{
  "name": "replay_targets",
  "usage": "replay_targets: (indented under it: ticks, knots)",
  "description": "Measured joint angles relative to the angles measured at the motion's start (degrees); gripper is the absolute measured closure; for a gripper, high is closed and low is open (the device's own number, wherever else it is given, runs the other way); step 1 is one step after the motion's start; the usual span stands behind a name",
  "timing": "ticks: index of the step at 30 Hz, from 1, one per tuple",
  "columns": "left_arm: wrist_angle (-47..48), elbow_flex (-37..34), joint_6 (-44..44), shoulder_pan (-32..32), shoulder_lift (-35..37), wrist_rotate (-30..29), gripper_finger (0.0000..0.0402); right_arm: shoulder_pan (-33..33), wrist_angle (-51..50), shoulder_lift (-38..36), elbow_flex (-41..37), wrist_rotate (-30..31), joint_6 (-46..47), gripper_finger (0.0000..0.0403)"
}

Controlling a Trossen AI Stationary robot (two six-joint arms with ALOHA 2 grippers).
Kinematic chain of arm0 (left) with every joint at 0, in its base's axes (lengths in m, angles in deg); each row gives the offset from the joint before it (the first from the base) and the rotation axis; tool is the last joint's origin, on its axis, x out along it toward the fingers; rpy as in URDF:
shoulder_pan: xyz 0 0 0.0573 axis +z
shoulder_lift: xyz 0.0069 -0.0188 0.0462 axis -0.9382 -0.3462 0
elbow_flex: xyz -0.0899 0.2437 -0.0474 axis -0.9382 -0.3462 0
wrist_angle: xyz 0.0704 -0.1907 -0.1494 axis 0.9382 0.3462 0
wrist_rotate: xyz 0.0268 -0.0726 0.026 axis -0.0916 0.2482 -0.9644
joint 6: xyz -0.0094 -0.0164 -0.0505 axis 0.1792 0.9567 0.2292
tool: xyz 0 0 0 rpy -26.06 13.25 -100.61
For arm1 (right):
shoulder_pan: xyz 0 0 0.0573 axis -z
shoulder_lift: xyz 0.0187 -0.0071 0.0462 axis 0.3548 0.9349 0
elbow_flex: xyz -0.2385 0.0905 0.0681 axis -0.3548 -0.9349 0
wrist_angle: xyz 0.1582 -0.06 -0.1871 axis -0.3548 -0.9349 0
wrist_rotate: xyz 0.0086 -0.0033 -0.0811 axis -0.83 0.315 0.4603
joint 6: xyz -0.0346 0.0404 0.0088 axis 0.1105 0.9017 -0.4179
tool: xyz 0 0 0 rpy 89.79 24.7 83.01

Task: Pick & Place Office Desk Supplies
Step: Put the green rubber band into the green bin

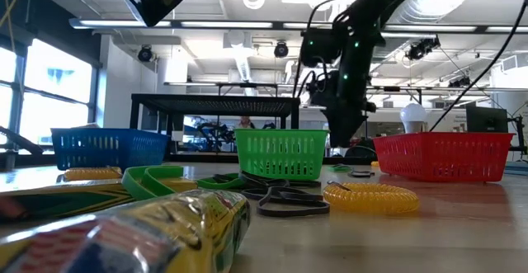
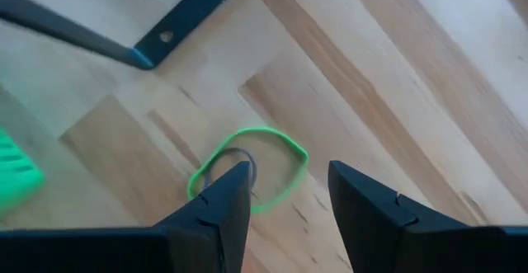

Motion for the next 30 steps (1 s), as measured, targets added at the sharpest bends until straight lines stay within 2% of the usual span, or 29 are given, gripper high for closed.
replay_targets:
  ticks: [14,30]
  knots:
    - [2.3,0.0,0.0,0.0,0.0,0.0,0.0254,0.4,0.3,6.2,0.1,-0.1,0.2,0.0251]
    - [2.4,0.0,0.0,-1.1,0.0,0.0,0.0254,0.5,1.4,7.3,0.1,0.3,0.7,0.0251]
